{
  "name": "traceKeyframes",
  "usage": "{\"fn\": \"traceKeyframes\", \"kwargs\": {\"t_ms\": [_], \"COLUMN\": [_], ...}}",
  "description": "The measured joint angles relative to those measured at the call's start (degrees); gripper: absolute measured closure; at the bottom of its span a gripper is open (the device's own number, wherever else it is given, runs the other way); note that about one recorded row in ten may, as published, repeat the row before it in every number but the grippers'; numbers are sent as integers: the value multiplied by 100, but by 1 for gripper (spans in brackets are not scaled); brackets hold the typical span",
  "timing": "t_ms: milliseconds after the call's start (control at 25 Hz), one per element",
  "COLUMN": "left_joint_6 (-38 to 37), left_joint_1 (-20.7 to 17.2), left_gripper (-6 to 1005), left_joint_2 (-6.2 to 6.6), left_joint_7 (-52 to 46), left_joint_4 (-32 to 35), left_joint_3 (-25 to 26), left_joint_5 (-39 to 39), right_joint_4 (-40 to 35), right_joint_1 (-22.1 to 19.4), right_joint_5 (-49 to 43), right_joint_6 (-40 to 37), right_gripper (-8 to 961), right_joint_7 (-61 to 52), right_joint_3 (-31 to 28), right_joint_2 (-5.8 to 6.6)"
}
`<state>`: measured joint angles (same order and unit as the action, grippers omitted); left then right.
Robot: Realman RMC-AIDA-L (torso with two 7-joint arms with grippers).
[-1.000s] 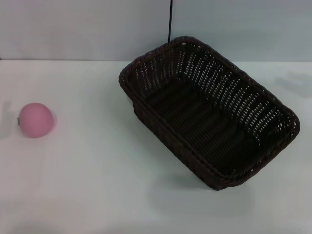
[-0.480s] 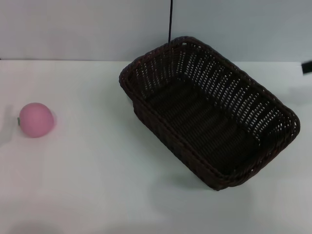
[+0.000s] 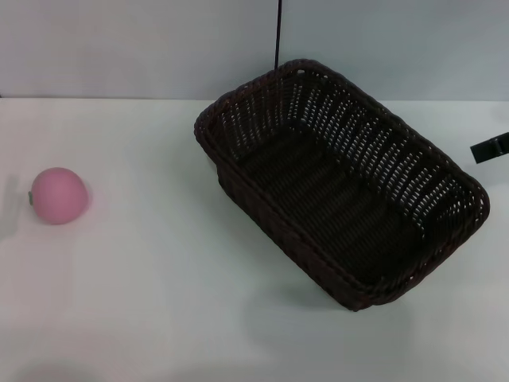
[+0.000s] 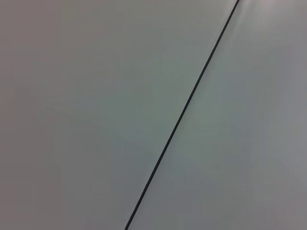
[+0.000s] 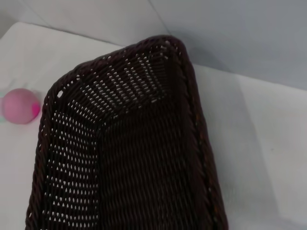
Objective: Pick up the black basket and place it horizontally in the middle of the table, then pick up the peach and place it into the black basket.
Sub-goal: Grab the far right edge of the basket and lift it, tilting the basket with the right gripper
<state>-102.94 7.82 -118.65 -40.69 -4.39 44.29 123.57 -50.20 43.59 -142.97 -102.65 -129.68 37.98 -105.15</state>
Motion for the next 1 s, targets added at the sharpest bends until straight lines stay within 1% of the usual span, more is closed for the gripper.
{"fn": "traceKeyframes", "kwargs": {"t_ms": [280, 320, 360, 400, 480, 520, 560, 600, 640, 720, 920, 1000], "left_joint_6": [53, 54, 54, 59, 60, 78, 86, 91, 91, 98, 99, 99], "left_joint_1": [4, 11, 11, 27, 32, 51, 55, 59, 59, 66, 64, 60], "left_gripper": [348, 348, 349, 349, 350, 351, 351, 351, 352, 353, 355, 356], "left_joint_2": [2, 5, 5, 9, 10, 9, 9, 8, 8, 5, 2, 1], "left_joint_7": [0, 0, 0, 0, 0, 0, 0, 0, 0, 0, 0, 0], "left_joint_4": [-52, -64, -64, -70, -71, -71, -71, -73, -73, -77, -80, -80], "left_joint_3": [0, 0, 0, 0, 0, 0, 0, 0, 0, 0, 0, 0], "left_joint_5": [0, 0, 0, 0, 0, 0, 0, 0, 0, 0, 0, 0], "right_joint_4": [220, 408, 408, 645, 770, 955, 955, 1023, 1023, 1035, 1064, 1058], "right_joint_1": [-36, -33, -33, -8, 14, 53, 53, 73, 73, 74, -4, -19], "right_joint_5": [-6, -8, -8, -10, -11, -12, -12, -12, -12, -12, 9, 15], "right_joint_6": [238, 413, 413, 576, 663, 801, 801, 897, 897, 987, 1199, 1190], "right_gripper": [130, 130, 131, 131, 131, 132, 132, 132, 132, 133, 134, 206], "right_joint_7": [98, 131, 131, 177, 204, 254, 254, 278, 278, 283, 286, 309], "right_joint_3": [212, 266, 266, 308, 319, 334, 334, 352, 352, 373, 379, 384], "right_joint_2": [-111, -128, -128, -134, -138, -162, -162, -210, -210, -260, -317, -318]}}
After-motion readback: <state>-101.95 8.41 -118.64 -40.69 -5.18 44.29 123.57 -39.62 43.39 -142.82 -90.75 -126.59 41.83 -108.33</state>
